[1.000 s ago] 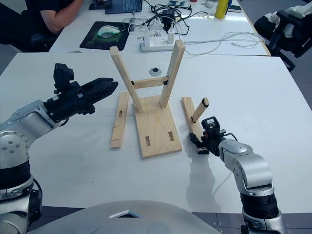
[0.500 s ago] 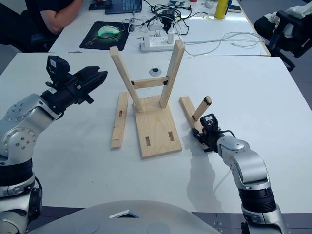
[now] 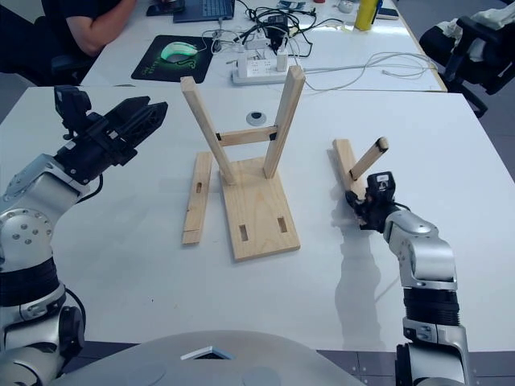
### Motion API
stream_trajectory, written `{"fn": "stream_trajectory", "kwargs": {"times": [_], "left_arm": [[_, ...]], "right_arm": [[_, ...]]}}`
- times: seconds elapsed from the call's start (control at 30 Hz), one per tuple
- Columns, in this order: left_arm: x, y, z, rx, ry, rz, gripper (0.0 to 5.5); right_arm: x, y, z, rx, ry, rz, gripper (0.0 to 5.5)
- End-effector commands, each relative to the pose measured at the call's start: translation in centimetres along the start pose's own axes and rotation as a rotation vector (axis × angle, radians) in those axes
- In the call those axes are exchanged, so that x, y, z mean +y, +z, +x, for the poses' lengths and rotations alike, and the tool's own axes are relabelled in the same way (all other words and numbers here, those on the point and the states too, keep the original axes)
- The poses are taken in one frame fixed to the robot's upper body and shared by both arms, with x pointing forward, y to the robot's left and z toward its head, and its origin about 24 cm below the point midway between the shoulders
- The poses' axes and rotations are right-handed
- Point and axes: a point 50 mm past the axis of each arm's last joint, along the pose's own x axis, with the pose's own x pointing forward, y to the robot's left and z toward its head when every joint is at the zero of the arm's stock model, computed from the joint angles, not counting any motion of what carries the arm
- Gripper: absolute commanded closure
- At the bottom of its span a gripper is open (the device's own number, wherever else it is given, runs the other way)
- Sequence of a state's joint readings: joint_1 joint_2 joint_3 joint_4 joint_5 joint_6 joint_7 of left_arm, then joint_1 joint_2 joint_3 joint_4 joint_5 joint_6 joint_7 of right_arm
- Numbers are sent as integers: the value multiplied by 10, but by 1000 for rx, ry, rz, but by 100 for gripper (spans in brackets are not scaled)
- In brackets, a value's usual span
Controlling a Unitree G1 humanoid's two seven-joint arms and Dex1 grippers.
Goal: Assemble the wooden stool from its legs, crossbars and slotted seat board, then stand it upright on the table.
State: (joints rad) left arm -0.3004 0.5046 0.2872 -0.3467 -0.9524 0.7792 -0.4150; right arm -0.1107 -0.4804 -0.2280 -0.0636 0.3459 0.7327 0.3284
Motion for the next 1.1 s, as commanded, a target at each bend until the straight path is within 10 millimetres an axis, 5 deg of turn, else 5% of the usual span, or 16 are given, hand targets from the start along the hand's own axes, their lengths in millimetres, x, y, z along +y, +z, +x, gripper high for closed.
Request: {"fn": "stream_trajectory", "kwargs": {"times": [0.03, 0.13, 0.33, 0.5, 0.87, 1.1], "left_arm": [[-2, 13, 4, -15, -92, -39, 178], [-5, 18, 7, -17, -163, -83, 135], [-16, 36, 19, -30, -337, -180, 133], [-17, 38, 28, 6, -402, -229, 133], [-34, 44, 48, 131, -641, -390, 133], [-45, 53, 61, 217, -785, -479, 133]], "right_arm": [[-1, 43, -1, -237, 82, 146, 340], [6, 55, -4, -296, 194, 211, 340], [30, 107, -32, -490, 604, 357, 340], [40, 123, -60, -522, 892, 443, 340], [89, 115, -81, -372, 1317, 419, 340], [103, 102, -82, -312, 1394, 388, 340]]}}
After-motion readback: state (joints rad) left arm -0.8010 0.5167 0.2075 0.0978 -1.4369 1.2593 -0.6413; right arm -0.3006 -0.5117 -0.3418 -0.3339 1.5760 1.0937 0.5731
